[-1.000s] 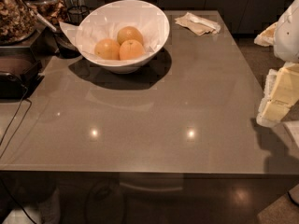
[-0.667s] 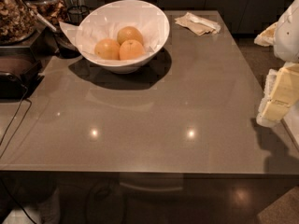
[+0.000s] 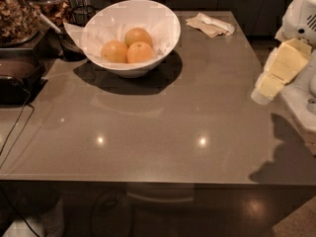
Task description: Pick orange from white bowl
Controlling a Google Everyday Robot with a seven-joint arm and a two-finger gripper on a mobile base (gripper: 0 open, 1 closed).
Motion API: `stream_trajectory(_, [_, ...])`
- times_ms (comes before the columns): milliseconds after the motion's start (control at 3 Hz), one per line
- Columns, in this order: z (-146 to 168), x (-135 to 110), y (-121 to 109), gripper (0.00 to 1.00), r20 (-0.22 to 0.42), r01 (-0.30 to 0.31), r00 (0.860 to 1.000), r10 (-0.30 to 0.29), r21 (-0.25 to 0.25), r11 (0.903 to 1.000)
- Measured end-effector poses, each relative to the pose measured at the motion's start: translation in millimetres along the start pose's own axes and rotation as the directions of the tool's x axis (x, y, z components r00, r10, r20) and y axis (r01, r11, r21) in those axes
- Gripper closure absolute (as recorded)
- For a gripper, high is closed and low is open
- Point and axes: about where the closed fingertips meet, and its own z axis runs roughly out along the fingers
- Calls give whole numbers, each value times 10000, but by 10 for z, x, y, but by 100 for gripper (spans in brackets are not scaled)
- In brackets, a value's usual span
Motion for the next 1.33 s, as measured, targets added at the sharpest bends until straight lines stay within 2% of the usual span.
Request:
stream_trajectory(333, [88, -205, -254, 0, 81, -1567, 9875, 1572, -414, 9868])
stream_trajectory(667, [271, -543, -426, 0, 599, -1832, 9798, 1908, -1131, 9765])
stream_trajectory(1000, [281, -604, -493, 0, 857, -1839, 9775, 1927, -1006, 9778])
stream_trajectory(1333, [386, -922, -502, 0, 1150, -1755, 9749, 1907, -1299, 9759])
